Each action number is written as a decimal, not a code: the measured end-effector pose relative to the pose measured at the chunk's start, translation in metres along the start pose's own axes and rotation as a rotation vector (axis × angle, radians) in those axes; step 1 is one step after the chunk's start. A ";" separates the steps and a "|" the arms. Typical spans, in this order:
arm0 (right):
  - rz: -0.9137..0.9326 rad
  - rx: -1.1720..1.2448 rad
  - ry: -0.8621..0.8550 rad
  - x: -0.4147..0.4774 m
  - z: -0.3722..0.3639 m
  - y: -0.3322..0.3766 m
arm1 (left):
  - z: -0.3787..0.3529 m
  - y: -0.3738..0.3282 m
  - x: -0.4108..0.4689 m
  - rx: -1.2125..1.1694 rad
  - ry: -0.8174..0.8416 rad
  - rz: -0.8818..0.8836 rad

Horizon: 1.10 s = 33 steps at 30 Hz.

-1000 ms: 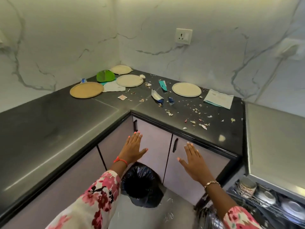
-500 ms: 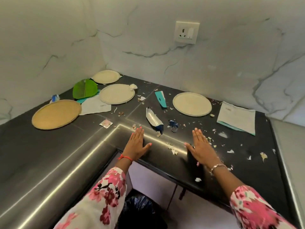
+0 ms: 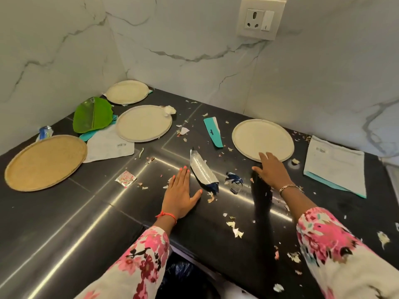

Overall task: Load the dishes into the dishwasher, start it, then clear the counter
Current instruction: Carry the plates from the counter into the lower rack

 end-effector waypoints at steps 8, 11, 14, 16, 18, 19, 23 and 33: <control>0.134 -0.386 -0.026 0.021 -0.007 -0.003 | -0.004 0.002 0.001 -0.022 -0.016 0.013; 0.217 -0.487 -0.019 0.022 -0.009 0.001 | -0.004 0.003 0.001 -0.029 -0.016 0.017; 0.273 -0.556 -0.037 0.019 -0.010 0.003 | -0.003 0.002 0.001 -0.043 -0.022 0.019; 0.289 -0.554 -0.061 0.014 -0.011 0.000 | -0.002 0.002 0.001 -0.056 -0.026 0.020; 0.296 -0.551 -0.091 0.009 -0.011 -0.005 | -0.001 0.001 0.000 -0.063 -0.037 0.022; 0.295 -0.552 -0.099 0.006 -0.011 -0.007 | 0.000 0.001 0.000 -0.062 -0.039 0.023; 0.313 -0.526 -0.075 -0.004 -0.011 -0.009 | 0.000 0.001 0.000 -0.061 -0.037 0.028; -0.440 0.271 -0.396 -0.044 0.007 -0.010 | 0.002 0.000 -0.001 -0.064 -0.019 0.036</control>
Point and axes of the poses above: each hand's wrist, its own x-axis towards the middle knuckle, its own z-axis out of the back of the hand, y = z × x, the point moved 2 cm from there along x, towards the middle knuckle, and after that the axes turned 2 degrees about x, right-handed, at the moved point
